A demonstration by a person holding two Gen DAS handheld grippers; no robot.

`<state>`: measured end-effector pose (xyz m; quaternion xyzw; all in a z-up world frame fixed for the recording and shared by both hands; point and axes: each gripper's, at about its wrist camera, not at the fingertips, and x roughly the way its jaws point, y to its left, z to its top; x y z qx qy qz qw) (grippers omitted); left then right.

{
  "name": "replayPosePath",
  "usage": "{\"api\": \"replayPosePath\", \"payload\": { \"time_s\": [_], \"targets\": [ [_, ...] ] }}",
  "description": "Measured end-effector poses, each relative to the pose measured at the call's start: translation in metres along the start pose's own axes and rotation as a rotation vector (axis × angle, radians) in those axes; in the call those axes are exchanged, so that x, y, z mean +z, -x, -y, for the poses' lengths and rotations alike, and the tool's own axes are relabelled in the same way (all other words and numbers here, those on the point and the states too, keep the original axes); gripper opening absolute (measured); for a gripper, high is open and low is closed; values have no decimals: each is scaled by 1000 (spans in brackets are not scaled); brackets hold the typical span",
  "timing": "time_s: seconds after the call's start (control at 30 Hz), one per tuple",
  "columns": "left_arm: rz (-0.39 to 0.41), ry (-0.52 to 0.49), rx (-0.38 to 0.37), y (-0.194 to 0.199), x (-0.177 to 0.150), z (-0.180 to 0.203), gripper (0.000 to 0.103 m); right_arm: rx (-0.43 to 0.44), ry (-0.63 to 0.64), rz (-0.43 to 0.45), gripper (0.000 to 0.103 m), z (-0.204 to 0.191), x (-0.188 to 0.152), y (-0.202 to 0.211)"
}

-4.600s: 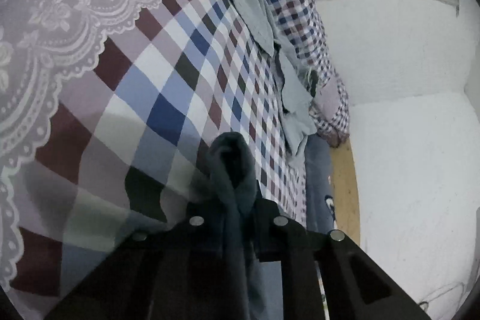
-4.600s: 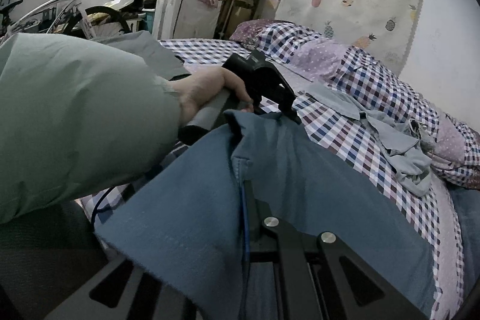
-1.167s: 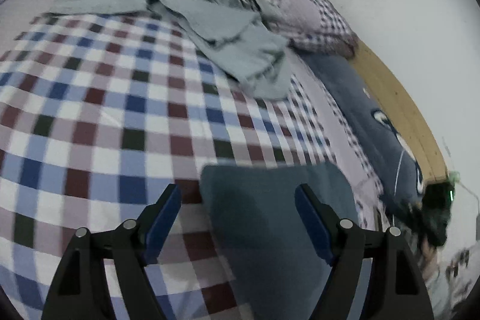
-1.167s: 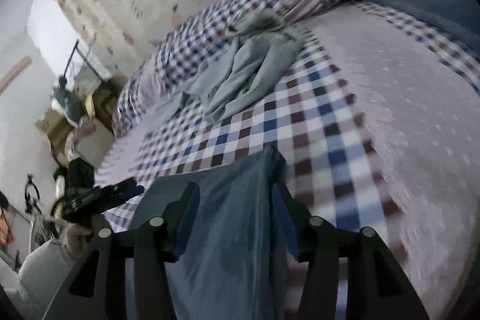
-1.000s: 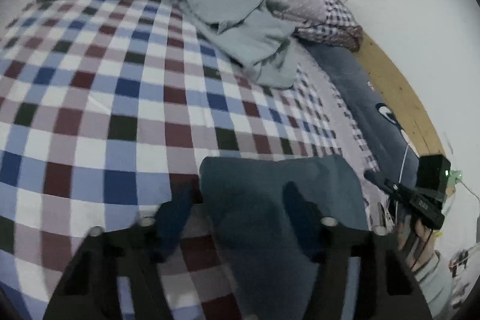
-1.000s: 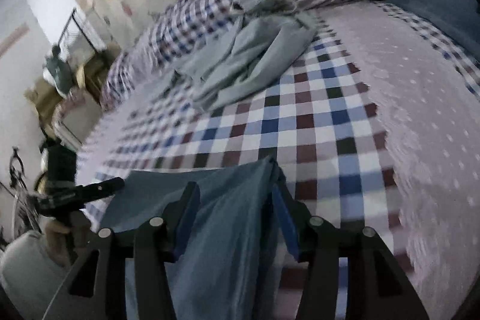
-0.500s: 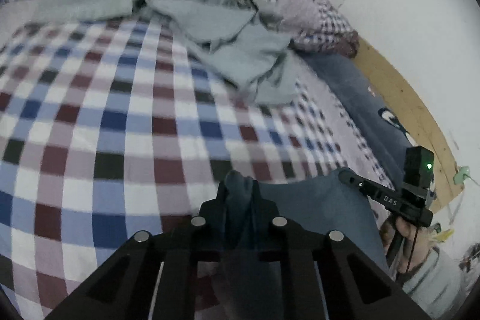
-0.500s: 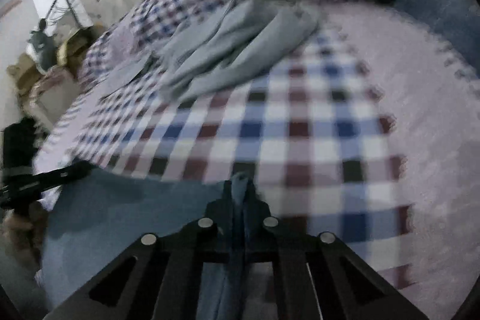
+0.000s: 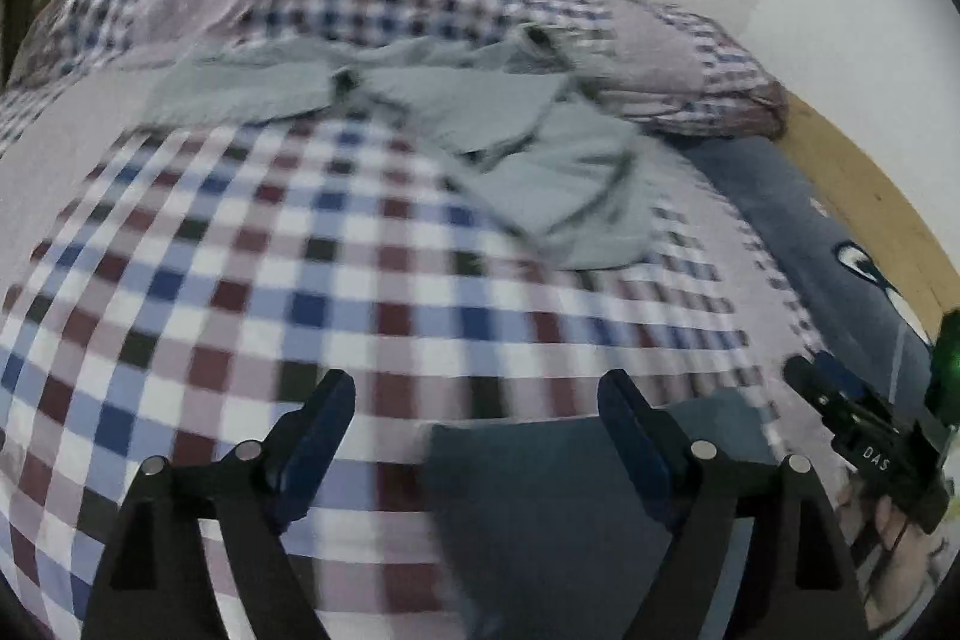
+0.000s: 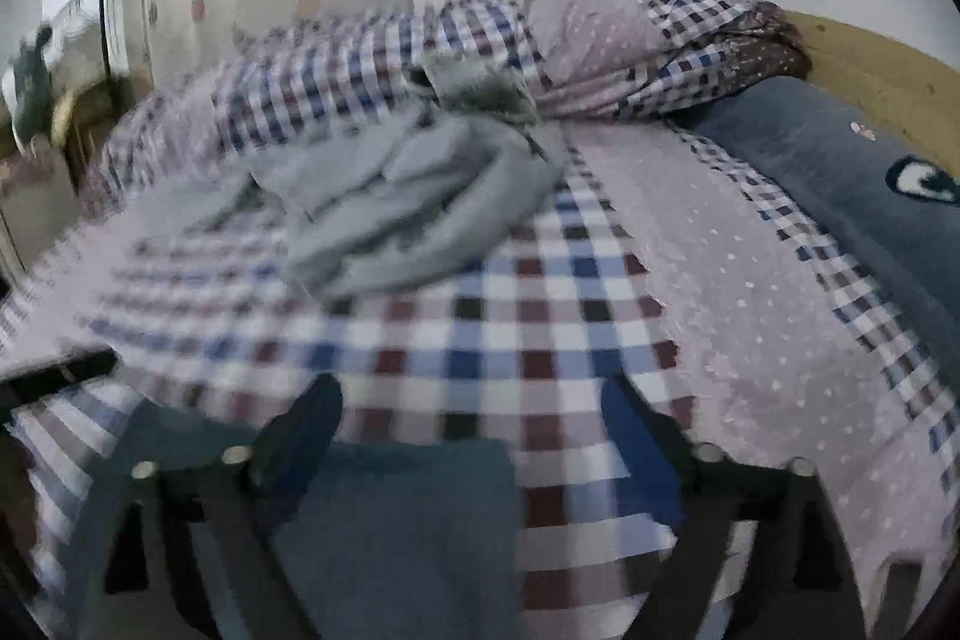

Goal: Fold clothes
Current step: 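Lower the teal shirt end onto the bed and open both grippers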

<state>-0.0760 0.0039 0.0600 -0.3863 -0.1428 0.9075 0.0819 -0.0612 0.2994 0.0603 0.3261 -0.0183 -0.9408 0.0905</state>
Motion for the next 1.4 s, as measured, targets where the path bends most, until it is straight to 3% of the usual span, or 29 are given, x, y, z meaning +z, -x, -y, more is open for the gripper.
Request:
{"api": "replayPosePath", "payload": {
  "time_s": [0.07,0.17,0.23,0.33,0.47,0.87,1.17,1.4],
  "targets": [
    [-1,-23,-21,0,1,17,87,77,-43,6,92,-12,3,2],
    [-42,-43,-66,-13,-6,33,88,103,-25,-10,92,-26,-2,-7],
    [-77,-90,-15,-28,-14,39,88,89,17,-45,92,-34,-11,-22],
    [-123,-157,71,-48,-27,44,88,92,38,-170,92,-34,-27,-56],
    [-126,-212,127,-55,-34,51,88,94,17,-262,92,-27,-37,-77],
    [-116,-299,172,-47,-48,54,88,46,70,-255,93,-30,-44,-77],
    [-9,-336,198,2,-82,55,88,4,52,-227,94,-26,-39,-62],
    [19,-314,225,6,-97,48,94,22,7,-84,94,-38,-30,-6]
  ]
}}
